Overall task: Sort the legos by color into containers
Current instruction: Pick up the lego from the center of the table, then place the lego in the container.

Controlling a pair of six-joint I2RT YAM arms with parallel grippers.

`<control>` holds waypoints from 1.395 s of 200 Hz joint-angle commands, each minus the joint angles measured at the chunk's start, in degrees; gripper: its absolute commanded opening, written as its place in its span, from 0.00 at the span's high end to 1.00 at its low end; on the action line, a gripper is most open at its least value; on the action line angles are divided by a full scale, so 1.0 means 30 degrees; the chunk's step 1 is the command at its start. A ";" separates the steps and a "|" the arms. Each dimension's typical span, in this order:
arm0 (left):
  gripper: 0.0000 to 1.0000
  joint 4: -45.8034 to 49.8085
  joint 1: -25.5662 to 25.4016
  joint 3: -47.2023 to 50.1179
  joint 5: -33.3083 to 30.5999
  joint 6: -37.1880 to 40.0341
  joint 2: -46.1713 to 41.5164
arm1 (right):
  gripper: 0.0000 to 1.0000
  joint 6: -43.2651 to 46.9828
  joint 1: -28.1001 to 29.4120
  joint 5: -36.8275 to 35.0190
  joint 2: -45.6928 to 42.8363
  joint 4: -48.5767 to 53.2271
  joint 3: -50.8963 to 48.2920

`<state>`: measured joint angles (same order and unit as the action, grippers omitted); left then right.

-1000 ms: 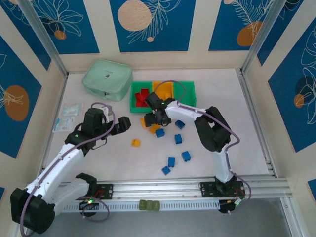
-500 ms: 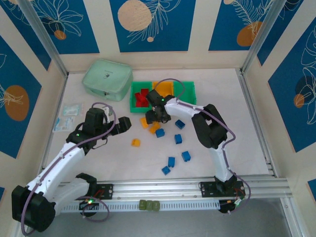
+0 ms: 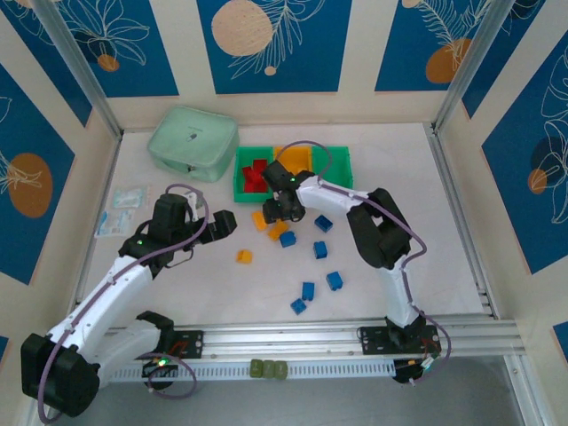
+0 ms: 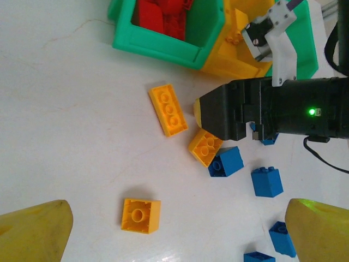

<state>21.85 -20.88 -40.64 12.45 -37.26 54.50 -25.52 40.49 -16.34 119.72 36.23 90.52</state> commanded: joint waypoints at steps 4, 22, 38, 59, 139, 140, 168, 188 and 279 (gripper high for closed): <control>0.01 -0.0816 0.0216 -0.0515 0.1240 -0.0044 -0.0102 | 0.38 -0.0393 0.0071 0.0766 -0.2370 0.0172 -0.0521; 0.01 -0.1028 0.0223 -0.0671 0.1263 -0.0072 -0.0002 | 0.38 -0.0430 -0.0125 0.0658 -0.3000 0.0349 -0.0269; 0.01 -0.1377 0.0173 -0.0906 0.1698 -0.0092 0.0378 | 0.38 -0.0304 -0.0456 0.0461 -0.3133 0.0565 0.0270; 0.01 -0.1792 0.0164 -0.1223 0.2200 -0.0097 0.1216 | 0.38 -0.0037 -0.1020 -0.0045 -0.2602 0.0668 0.1235; 0.01 -0.2958 -0.0247 -0.2951 0.2798 0.0435 0.4552 | 0.37 0.0674 -0.3383 -0.1238 0.1903 0.1229 0.7628; 0.01 -0.2967 -0.0247 -0.2978 0.2796 0.0435 0.4589 | 0.37 0.0694 -0.3401 -0.1250 0.1975 0.1227 0.7712; 0.01 -0.2918 -0.0246 -0.3695 0.2651 0.0791 0.5406 | 0.29 0.1083 -0.3795 -0.1332 0.3473 0.1778 1.0087; 0.01 -0.3077 -0.0246 -0.3847 0.2553 0.0833 0.5722 | 0.25 0.1320 -0.3915 -0.1639 0.3873 0.2240 1.1023; 0.01 -0.1407 -0.0231 -0.3854 0.2547 0.1327 0.4786 | 0.18 0.1052 -0.2811 0.0481 -0.0795 0.0296 0.4682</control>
<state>14.94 -21.28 -51.37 19.51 -35.29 71.68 -22.52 29.74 -18.52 124.25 39.29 109.73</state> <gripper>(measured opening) 0.993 0.816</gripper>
